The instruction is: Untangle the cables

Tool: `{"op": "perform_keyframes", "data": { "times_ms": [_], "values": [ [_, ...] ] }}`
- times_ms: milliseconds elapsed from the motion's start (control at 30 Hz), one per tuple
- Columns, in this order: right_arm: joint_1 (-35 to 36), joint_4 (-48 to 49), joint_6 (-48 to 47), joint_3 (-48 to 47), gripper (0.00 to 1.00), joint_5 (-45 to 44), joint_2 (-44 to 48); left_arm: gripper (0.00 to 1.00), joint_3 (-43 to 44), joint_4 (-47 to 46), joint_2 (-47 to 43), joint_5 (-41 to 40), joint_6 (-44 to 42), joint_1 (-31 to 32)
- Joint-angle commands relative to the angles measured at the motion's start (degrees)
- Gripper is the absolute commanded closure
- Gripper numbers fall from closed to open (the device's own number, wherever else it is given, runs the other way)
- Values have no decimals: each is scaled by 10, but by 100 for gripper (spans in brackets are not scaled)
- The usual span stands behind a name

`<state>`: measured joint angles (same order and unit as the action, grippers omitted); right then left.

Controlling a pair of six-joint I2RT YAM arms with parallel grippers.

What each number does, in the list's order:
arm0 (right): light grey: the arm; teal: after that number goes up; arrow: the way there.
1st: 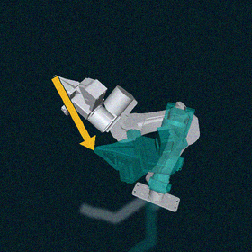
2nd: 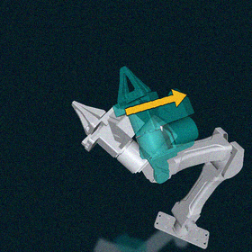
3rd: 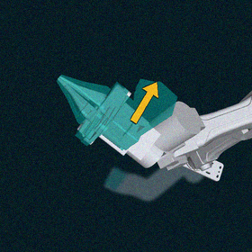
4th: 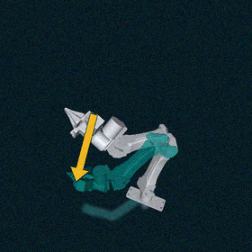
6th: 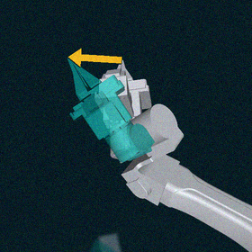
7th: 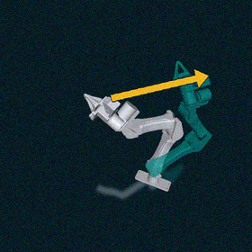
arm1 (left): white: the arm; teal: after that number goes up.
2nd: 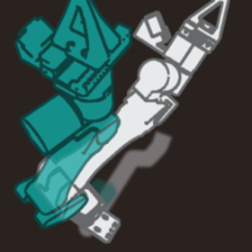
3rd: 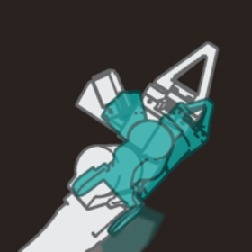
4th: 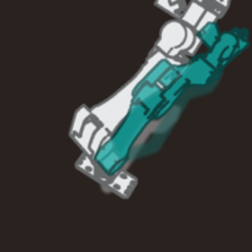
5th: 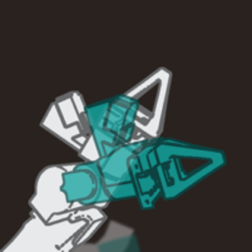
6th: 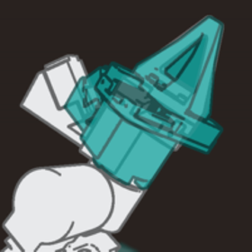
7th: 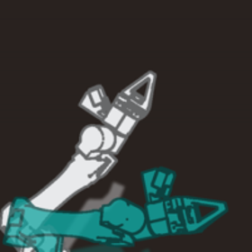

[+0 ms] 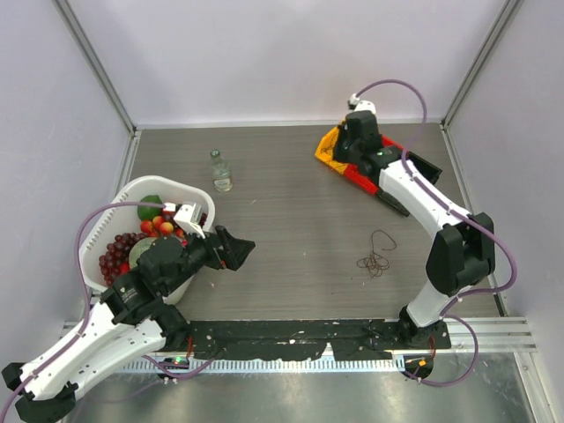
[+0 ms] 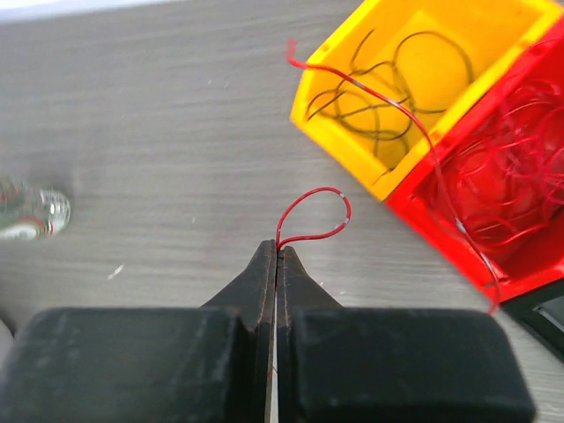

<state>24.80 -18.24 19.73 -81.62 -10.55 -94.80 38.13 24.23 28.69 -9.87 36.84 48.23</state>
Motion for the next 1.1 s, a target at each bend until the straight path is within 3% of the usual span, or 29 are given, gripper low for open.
{"op": "perform_keyframes", "data": {
  "times_ms": [0, 200, 300, 433, 633, 767, 933, 1067],
  "values": [
    [-60, 7, 50, -52, 99, 47, -17, 3, 12, -5, -14, -5, -7, -3],
    [-151, 48, 126, -42, 99, 97, -59, 3, 19, 7, -18, -9, -14, -3],
    [-216, 111, 193, -23, 99, 220, -96, 3, 23, 12, -17, -9, -17, -3],
    [-269, 171, 244, -41, 99, 284, -182, 3, 30, 15, -11, -9, -22, -3],
    [-291, 134, 211, -78, 99, 212, -246, 3, 32, 16, -12, -10, -22, -2],
    [-261, 78, 149, -126, 99, 128, -277, 3, 30, 13, -9, -10, -22, -3],
    [-203, -6, 75, -190, 99, -44, -311, 3, 35, 9, 2, -4, -21, -3],
    [-183, -54, 51, -240, 99, -85, -350, 3, 34, 4, 3, -1, -16, -3]
  ]
}}
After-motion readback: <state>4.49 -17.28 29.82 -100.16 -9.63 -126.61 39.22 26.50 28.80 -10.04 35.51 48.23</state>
